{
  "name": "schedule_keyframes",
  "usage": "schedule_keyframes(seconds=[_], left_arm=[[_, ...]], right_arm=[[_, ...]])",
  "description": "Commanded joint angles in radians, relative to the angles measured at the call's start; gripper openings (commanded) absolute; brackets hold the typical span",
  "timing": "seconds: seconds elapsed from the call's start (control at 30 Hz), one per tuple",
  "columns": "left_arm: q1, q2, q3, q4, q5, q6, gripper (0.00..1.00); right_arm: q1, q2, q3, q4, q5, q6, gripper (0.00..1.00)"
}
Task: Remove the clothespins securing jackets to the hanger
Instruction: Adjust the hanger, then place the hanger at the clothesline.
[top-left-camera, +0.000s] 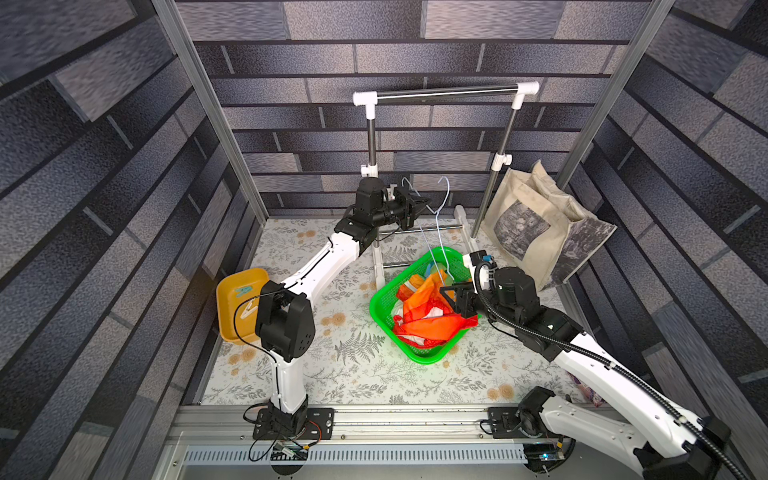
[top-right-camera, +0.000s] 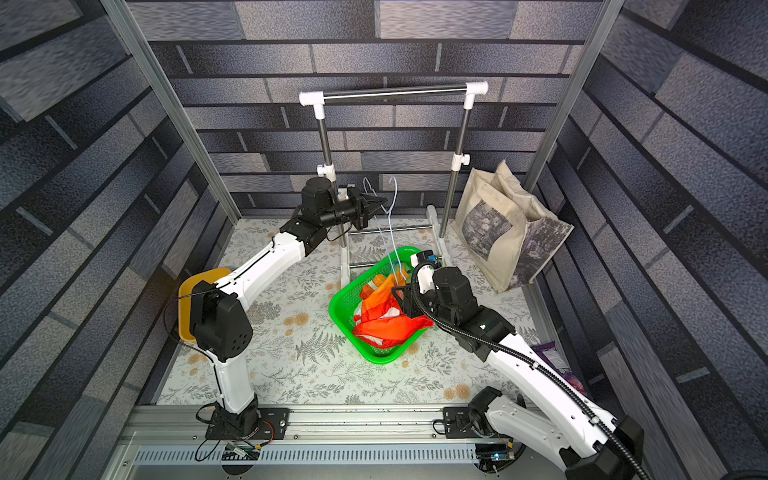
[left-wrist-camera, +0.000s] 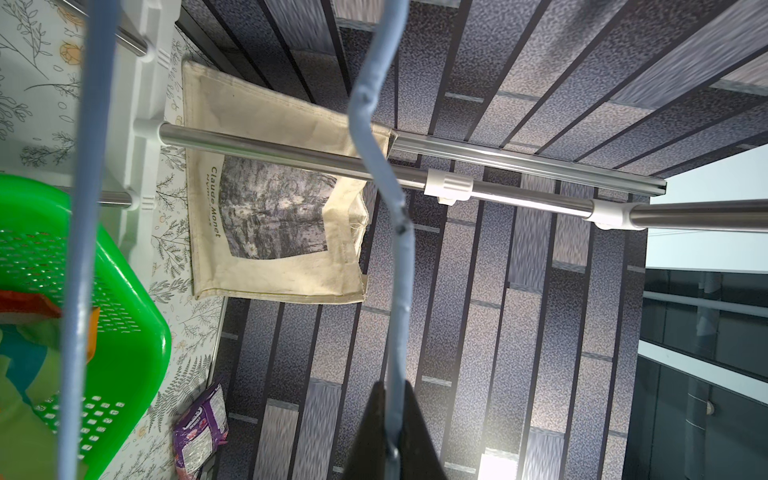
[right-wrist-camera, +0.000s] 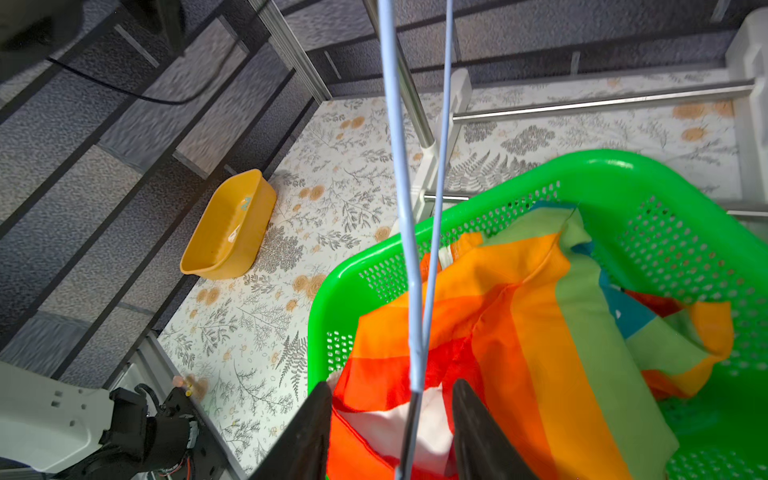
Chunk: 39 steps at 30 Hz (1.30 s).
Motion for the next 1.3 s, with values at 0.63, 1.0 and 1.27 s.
schedule_keyframes(seconds=[0.63,1.0,1.27], left_arm=[[0.049,-0.009,-0.015,0.088,0.016,-0.083,0.00],[0.069,-0.013,0.165,-0.165,0.086,0.196,1.00],[0.061,-0.238,0.220,-0.823,-0.273,0.752,1.00]], right_arm=[[0.020,0.051,0.060,0.024,0.108,0.026,0.00],[0.019,0.030,0.305,-0.203,0.293,-0.096,0.00],[-0.022,0.306,0.730,-0.299,0.383,-0.301,0.00]])
